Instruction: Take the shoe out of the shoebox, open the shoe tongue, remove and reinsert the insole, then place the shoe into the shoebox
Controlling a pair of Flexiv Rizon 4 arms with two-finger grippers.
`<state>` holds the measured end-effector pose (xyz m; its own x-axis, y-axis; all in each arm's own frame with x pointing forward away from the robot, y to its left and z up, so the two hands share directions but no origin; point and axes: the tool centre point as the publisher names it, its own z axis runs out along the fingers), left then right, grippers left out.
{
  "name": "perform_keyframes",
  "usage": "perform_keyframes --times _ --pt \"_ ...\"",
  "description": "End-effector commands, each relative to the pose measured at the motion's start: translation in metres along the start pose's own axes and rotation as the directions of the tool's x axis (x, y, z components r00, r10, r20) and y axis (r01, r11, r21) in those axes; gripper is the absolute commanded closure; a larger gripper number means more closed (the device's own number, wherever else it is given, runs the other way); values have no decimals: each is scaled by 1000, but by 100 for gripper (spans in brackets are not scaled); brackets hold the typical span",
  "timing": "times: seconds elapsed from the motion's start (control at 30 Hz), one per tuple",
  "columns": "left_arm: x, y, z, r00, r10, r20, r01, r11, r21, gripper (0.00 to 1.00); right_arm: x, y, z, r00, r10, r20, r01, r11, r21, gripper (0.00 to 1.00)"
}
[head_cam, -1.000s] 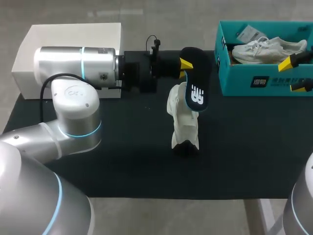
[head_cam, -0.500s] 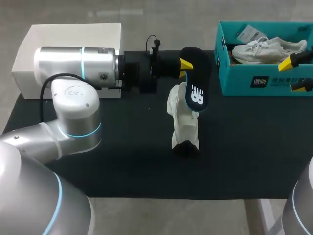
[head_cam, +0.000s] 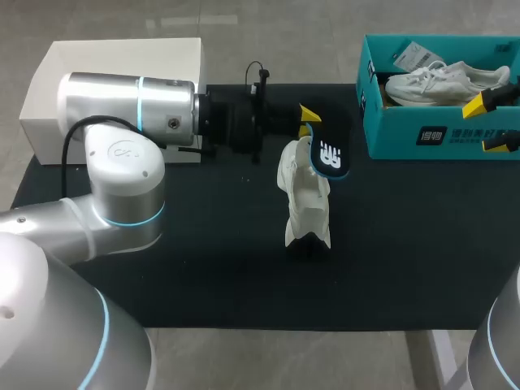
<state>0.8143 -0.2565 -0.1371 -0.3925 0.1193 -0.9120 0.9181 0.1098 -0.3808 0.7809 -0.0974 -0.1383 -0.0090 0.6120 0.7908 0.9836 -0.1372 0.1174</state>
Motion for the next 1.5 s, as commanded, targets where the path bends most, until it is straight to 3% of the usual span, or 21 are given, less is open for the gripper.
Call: perform_keyframes --times 0.03,0.63,0.93,1.07,1.27,1.33,1.5 --pt "5 -5 -6 997 -62 -38 63 997 33 100 0 -1 0 1000 2 3 -2 1000 -2 0" --pt "10 -7 -10 995 -71 -67 73 997 36 100 0 -1 0 1000 2 3 -2 1000 -2 0" --pt "54 -23 -10 968 -158 -194 173 983 65 100 0 -1 0 1000 2 3 -2 1000 -2 0" --pt "74 -30 -11 954 -184 -235 216 969 119 100 0 -1 0 1000 2 3 -2 1000 -2 0" --pt "110 -17 -3 918 -245 -312 286 954 92 100 0 -1 0 1000 2 3 -2 1000 -2 0" --pt "117 -15 1 910 -264 -319 324 934 149 100 0 -1 0 1000 2 3 -2 1000 -2 0" --pt "137 -9 14 889 -258 -379 319 942 107 100 0 -1 0 1000 2 3 -2 1000 -2 0"
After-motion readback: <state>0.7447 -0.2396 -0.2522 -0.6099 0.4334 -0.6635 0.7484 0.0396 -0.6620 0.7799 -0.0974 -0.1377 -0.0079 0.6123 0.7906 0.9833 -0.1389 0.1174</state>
